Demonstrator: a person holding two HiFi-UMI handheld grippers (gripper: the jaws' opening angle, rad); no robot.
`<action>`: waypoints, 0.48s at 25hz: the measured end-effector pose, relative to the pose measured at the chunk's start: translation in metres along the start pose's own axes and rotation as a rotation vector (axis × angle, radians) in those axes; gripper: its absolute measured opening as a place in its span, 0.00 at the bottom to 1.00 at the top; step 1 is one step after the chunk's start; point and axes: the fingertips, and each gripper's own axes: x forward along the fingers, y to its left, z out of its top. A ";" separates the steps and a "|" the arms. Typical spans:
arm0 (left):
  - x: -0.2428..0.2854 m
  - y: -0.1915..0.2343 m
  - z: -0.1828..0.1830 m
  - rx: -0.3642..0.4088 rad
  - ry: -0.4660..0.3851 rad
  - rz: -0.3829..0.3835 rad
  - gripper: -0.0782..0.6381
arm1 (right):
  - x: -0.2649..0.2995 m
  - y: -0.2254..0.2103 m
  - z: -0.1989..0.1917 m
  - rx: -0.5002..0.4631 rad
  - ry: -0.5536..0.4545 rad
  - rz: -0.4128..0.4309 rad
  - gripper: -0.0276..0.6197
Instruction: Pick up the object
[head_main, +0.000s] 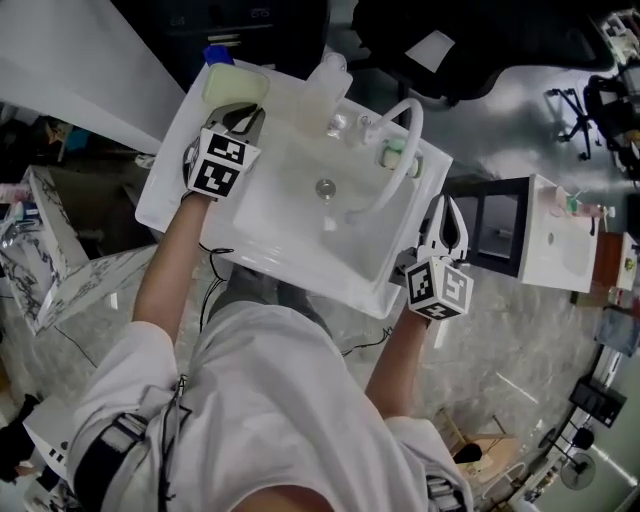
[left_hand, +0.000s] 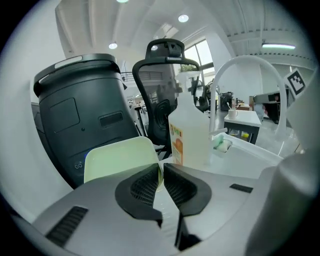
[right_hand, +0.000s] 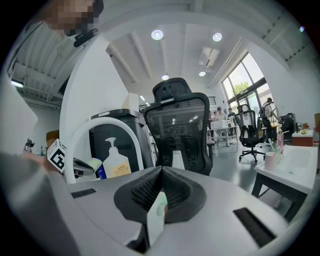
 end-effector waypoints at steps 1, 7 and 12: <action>-0.007 0.000 0.005 0.003 -0.013 0.005 0.18 | -0.002 0.001 0.004 -0.002 -0.008 0.005 0.05; -0.044 -0.005 0.031 0.009 -0.085 0.016 0.18 | -0.012 0.008 0.023 -0.007 -0.052 0.022 0.05; -0.070 -0.014 0.049 0.001 -0.150 0.015 0.18 | -0.023 0.010 0.033 -0.009 -0.076 0.024 0.05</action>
